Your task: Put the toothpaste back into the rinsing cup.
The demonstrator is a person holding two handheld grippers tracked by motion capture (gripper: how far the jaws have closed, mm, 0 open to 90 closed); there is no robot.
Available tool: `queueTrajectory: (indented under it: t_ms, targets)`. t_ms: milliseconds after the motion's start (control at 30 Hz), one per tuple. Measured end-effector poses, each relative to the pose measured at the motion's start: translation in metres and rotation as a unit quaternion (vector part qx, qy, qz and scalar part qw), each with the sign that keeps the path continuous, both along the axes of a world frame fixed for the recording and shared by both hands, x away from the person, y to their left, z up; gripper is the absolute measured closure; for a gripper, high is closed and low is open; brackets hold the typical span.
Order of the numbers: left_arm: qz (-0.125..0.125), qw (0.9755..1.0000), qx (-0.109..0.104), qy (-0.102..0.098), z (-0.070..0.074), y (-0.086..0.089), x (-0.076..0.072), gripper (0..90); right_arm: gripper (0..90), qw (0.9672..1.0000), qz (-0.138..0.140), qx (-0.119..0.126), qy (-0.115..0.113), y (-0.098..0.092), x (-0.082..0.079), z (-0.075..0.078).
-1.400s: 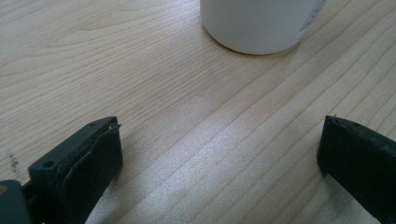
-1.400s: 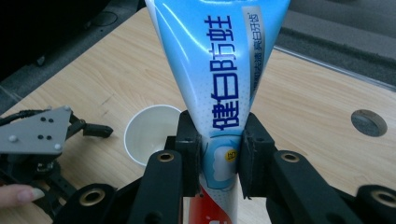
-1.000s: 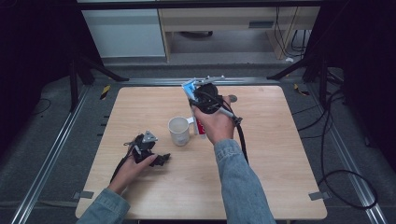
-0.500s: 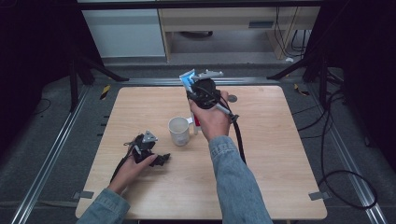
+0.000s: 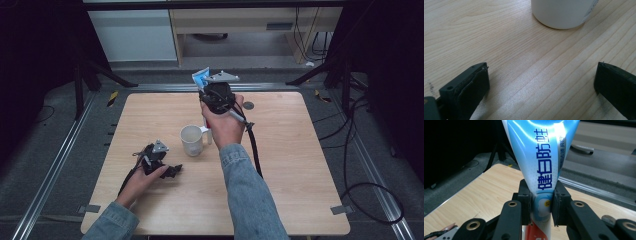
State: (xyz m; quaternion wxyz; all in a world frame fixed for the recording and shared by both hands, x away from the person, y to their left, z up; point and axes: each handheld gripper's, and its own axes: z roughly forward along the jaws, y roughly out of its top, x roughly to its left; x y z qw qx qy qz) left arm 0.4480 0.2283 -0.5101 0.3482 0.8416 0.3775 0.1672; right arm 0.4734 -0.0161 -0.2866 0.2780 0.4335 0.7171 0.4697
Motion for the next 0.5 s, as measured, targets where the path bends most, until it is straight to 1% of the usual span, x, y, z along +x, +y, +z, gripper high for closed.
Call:
queueTrajectory:
  t_ms: [200,267,333,500]
  targets:
    - [0.000,1.0000,0.000,0.000,0.0000,0.0000,0.0000,0.0,72.7,0.9997,-0.003,-0.005,-0.024,0.0050,-0.0010,0.0019]
    - [0.000,1.0000,0.000,0.000,0.0000,0.0000,0.0000,0.0,72.7,0.9994,-0.006,-0.002,-0.034,0.0059,-0.0014,0.0026]
    - [0.000,1.0000,0.000,0.000,0.0000,0.0000,0.0000,0.0,72.7,0.9991,-0.008,0.005,-0.041,0.0065,-0.0017,0.0035]
    - [-0.001,1.0000,0.000,0.000,0.0000,0.0000,0.0001,0.0,72.7,0.9984,-0.013,0.006,-0.054,0.0073,0.0004,0.0015]
